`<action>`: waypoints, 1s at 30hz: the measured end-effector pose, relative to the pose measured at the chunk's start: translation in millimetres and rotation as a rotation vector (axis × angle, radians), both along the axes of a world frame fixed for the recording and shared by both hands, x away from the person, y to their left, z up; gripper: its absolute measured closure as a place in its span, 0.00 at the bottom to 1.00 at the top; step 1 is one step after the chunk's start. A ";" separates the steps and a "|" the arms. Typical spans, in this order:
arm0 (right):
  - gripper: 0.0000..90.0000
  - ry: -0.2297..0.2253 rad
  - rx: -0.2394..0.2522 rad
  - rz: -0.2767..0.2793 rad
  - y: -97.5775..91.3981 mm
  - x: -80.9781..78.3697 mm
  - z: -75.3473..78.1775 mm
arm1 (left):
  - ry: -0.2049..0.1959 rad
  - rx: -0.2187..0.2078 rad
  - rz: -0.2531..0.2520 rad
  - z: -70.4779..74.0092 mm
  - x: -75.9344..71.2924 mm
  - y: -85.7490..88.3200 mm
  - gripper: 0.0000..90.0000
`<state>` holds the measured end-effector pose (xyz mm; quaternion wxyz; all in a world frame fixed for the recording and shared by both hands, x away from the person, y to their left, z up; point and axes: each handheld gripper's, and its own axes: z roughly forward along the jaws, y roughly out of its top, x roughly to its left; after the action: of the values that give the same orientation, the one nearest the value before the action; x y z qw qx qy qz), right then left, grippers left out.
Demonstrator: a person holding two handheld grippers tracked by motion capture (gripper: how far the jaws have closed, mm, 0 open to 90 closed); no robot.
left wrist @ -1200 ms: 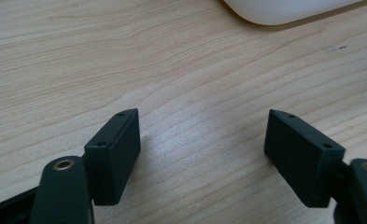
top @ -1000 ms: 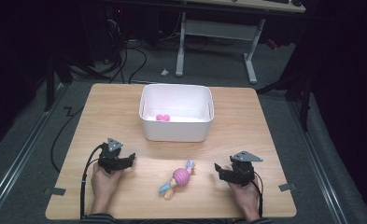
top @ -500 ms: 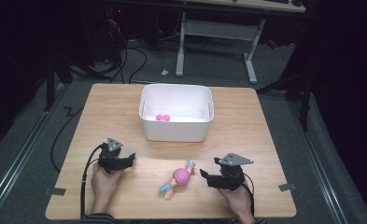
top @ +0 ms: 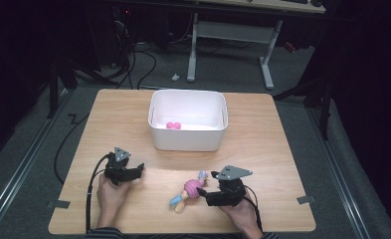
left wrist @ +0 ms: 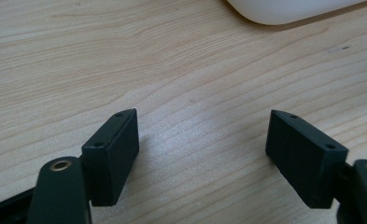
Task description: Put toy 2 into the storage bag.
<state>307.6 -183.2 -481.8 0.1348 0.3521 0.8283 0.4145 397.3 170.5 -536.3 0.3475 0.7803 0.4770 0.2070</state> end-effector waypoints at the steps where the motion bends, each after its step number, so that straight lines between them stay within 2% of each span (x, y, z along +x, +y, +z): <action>1: 0.25 0.002 -0.003 0.010 2.5 0.1 -0.3 | 0.000 0.000 0.000 0.0 0.0 0.0 0.29; 19: 0.19 0.024 -0.031 0.115 31.3 8.0 -13.1 | 0.000 0.000 0.000 0.0 0.0 0.0 0.29; 30: 0.16 0.032 -0.077 0.129 40.9 11.2 -23.5 | 0.000 0.000 0.000 0.0 0.0 0.0 0.29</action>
<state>318.9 -142.3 -505.4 0.1080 0.2991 0.8667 0.3843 397.3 170.5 -536.3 0.3474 0.7803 0.4770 0.2069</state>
